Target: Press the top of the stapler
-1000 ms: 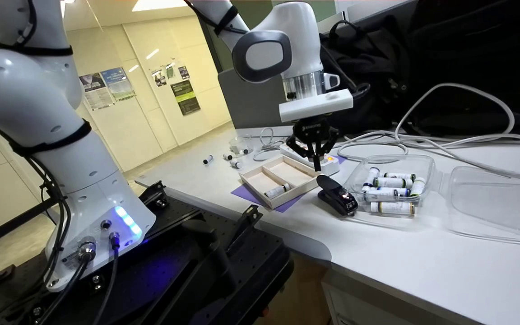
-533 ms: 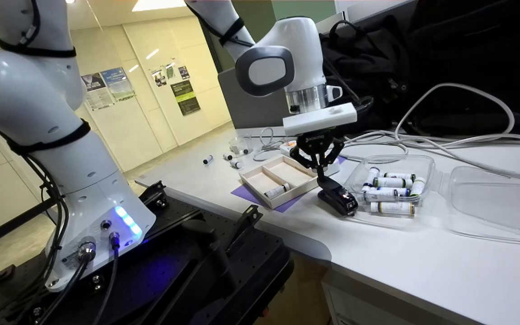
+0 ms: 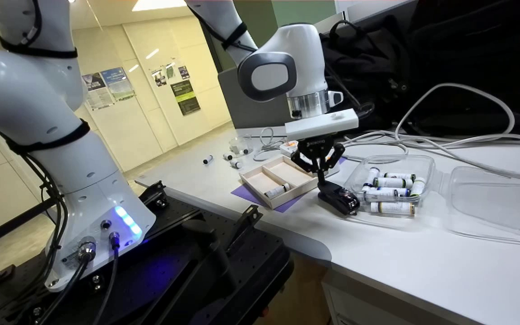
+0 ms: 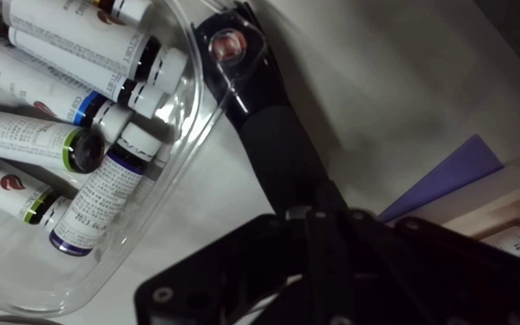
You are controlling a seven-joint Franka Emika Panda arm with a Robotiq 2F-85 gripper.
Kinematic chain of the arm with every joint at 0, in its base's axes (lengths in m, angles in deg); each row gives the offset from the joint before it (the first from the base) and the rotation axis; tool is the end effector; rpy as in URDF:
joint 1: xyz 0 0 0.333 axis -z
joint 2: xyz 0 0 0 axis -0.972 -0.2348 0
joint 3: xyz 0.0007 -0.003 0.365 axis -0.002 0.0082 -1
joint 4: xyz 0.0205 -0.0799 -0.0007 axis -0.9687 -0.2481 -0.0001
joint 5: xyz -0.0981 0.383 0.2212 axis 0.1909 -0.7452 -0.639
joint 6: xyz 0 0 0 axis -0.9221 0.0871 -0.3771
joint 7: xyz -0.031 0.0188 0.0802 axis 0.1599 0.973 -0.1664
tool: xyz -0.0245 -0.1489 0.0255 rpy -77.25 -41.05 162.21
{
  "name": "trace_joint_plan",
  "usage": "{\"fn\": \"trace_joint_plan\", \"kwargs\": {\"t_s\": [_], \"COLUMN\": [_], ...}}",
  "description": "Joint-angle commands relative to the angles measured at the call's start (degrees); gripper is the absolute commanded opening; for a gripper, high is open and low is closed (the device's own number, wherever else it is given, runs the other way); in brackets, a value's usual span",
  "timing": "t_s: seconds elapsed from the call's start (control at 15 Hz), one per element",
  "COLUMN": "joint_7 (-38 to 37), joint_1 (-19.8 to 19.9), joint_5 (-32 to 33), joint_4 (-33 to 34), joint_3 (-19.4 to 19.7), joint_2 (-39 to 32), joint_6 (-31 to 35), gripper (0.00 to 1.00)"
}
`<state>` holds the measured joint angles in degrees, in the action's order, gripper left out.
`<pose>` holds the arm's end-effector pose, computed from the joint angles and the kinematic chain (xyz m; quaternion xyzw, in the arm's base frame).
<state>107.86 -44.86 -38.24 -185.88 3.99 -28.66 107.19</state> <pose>0.4298 -0.3095 0.0482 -0.9417 -0.3354 0.0053 0.0268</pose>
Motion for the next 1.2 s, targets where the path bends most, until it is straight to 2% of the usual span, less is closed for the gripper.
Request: {"fn": "trace_joint_plan", "kwargs": {"t_s": [0.0,0.4,0.67,0.93,1.0,1.13], "joint_7": [-2.02,-3.67,-3.36,-2.31,-2.18,-2.12], "joint_1": [0.38,-0.25,0.51,-0.17,-0.66,-1.77], "joint_5": [1.69,1.43,-0.91,-1.63,-1.68,-1.19], "joint_4": [4.29,7.94,10.40,14.85,15.91,17.88], "joint_3": [1.02,2.05,0.39,0.33,0.63,1.49], "joint_2": [-6.40,-8.24,-3.44,1.71,2.58,3.48], "joint_6": [-1.96,-6.47,-12.00,-21.98,-24.01,-27.32], "gripper": [0.00,0.00,0.00,0.00,0.25,0.33]}}
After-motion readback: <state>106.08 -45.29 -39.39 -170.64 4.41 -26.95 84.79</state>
